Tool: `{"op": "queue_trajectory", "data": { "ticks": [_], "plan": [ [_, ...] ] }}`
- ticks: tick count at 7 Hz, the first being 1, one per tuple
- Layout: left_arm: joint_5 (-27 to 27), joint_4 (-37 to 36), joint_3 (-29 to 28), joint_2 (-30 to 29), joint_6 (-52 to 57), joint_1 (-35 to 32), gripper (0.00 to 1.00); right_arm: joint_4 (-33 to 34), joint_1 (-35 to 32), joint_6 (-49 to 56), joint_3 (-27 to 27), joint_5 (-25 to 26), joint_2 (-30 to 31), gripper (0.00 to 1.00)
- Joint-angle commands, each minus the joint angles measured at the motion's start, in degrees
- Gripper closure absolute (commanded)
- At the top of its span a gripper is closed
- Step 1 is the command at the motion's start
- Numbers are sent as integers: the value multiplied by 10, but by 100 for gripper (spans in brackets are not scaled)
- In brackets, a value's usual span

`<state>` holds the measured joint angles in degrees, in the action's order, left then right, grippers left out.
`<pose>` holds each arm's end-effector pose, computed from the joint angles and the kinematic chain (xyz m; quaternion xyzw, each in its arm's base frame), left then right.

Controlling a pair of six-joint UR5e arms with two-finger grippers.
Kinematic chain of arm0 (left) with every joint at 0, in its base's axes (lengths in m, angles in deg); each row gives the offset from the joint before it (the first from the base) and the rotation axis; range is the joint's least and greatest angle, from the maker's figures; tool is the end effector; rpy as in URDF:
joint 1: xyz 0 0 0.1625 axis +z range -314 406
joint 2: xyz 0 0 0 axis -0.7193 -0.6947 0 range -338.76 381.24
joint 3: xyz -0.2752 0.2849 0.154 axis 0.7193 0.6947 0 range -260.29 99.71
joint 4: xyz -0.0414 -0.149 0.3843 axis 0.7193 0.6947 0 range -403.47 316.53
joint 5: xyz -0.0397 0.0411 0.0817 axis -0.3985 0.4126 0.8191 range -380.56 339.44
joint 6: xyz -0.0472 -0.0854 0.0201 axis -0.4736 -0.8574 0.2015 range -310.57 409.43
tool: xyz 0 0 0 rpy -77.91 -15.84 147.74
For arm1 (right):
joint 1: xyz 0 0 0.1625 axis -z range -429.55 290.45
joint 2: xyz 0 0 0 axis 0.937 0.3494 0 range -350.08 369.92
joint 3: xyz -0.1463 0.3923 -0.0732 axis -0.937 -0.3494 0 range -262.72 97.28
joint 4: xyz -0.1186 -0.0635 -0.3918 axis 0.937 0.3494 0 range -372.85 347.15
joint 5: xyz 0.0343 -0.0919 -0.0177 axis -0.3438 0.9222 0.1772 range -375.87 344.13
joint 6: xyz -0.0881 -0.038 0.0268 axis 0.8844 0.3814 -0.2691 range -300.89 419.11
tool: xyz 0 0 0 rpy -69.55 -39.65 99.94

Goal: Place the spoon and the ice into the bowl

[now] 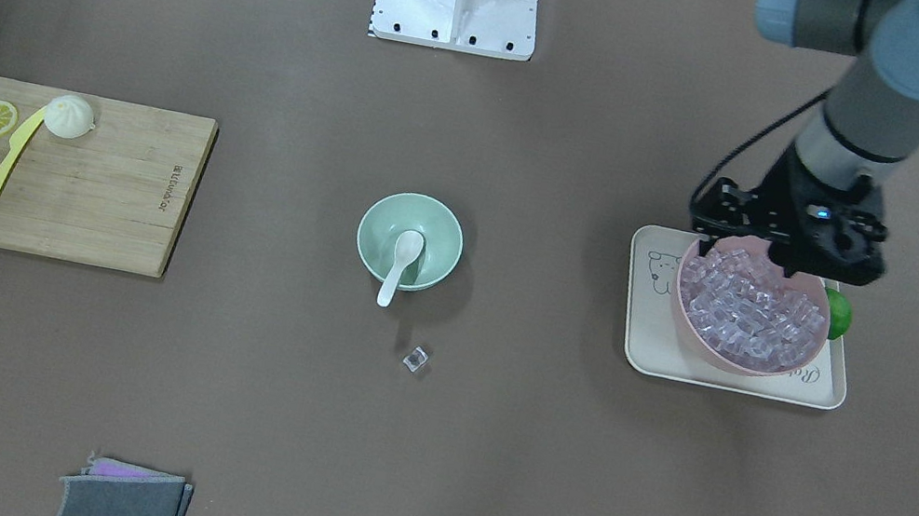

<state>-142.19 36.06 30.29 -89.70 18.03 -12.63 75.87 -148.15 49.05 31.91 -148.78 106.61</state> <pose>0.2300 -0.5329 0.3206 0.0831 0.3582 0.0727 0.9271 -0.0231 -0.4460 0.4999 0.0855 -0.3833 -0.0718 0.9169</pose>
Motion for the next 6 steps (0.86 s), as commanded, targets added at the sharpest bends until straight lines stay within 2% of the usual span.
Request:
{"op": "queue_trajectory", "data": {
  "ticks": [1,3,4,6],
  "plan": [
    [-37,0,0,113,256,-132,2,33,-29,68,-2,-1,0,0],
    [-69,6,-51,188,469,-259,2,62,-45,121,-3,-1,2,0],
    [-71,5,-65,221,517,-294,2,61,-49,124,-4,-1,5,0],
    [-72,27,-65,266,515,-306,2,60,-49,125,-8,-1,8,0]
  ]
}}
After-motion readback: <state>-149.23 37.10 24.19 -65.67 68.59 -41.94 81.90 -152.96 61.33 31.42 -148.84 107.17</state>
